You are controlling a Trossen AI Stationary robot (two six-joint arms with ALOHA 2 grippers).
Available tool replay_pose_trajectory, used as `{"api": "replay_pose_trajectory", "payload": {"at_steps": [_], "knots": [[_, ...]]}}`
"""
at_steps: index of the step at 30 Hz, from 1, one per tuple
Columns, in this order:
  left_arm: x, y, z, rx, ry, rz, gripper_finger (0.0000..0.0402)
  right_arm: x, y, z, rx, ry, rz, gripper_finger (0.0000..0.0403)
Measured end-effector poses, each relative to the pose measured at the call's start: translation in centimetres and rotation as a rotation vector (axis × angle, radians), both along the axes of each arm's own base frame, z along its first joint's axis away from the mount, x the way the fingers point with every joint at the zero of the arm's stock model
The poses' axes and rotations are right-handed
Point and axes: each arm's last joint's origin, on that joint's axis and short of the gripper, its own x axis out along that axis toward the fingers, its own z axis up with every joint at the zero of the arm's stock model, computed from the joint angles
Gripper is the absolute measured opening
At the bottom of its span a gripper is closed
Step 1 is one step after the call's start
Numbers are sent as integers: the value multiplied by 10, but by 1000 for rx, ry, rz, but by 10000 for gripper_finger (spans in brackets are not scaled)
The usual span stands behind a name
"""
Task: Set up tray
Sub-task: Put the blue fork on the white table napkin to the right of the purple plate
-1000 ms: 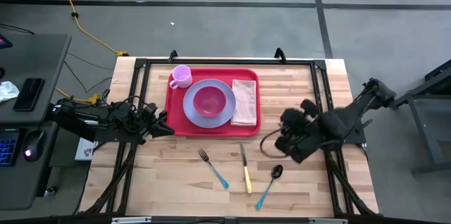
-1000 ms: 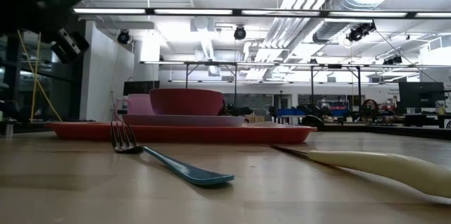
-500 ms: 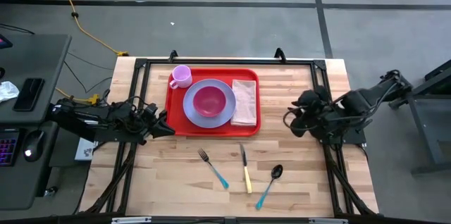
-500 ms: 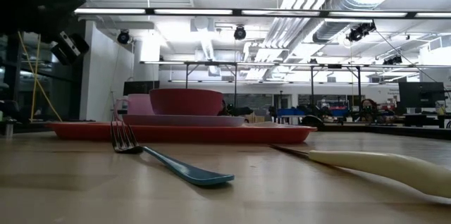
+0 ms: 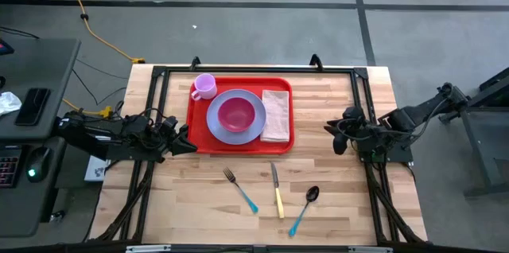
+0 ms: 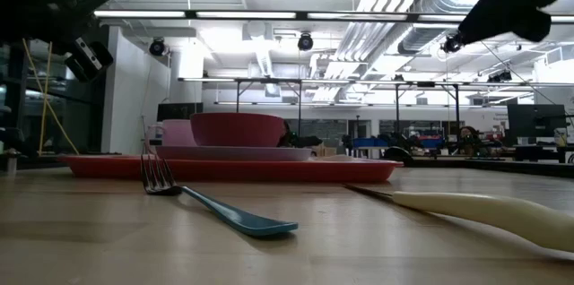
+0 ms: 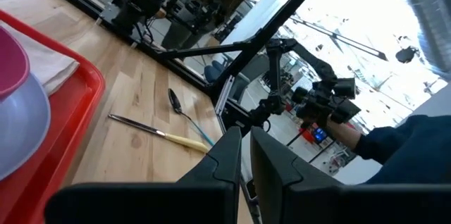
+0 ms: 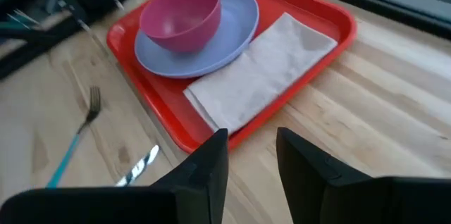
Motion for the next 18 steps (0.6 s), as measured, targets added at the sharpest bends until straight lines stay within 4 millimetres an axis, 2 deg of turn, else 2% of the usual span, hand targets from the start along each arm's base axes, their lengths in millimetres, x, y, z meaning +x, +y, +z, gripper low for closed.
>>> {"api": "replay_pose_trajectory", "payload": {"at_steps": [8,18], "knots": [[1,3,0,-8,1,100,65,-8,-4,-32,46,-135,-12,99],[1,3,0,-17,2,108,65,-19,-11,-50,8,-215,-13,99]]}}
